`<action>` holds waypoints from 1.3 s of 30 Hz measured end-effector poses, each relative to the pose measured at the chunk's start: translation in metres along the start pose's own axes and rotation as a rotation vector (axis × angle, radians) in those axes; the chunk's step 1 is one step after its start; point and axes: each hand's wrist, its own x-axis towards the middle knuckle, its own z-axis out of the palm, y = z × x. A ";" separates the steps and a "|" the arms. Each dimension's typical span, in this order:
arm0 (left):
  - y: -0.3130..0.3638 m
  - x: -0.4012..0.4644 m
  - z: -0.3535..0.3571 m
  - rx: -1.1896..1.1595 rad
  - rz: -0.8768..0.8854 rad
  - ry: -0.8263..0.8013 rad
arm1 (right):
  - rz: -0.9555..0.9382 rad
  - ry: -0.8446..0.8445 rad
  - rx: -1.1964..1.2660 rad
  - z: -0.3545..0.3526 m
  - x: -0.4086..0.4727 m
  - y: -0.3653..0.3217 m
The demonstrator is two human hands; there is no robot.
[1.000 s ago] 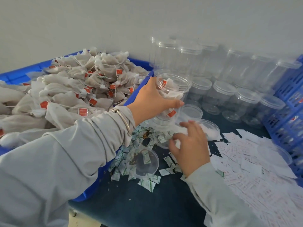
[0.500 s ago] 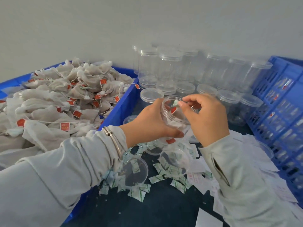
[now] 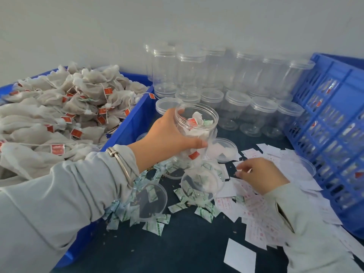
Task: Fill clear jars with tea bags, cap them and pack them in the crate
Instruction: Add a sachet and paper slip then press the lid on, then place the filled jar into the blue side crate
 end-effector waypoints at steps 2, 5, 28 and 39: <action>0.000 0.000 0.002 0.012 -0.020 -0.004 | 0.013 -0.153 -0.001 0.009 -0.005 0.006; 0.000 -0.001 0.004 0.019 -0.033 -0.013 | 0.008 -0.226 -0.015 0.016 -0.008 0.007; 0.001 -0.010 0.023 0.145 0.062 -0.191 | -0.364 0.905 0.517 -0.015 -0.024 -0.023; 0.002 -0.012 0.019 0.086 0.111 -0.112 | -0.602 0.513 0.276 -0.022 -0.021 -0.086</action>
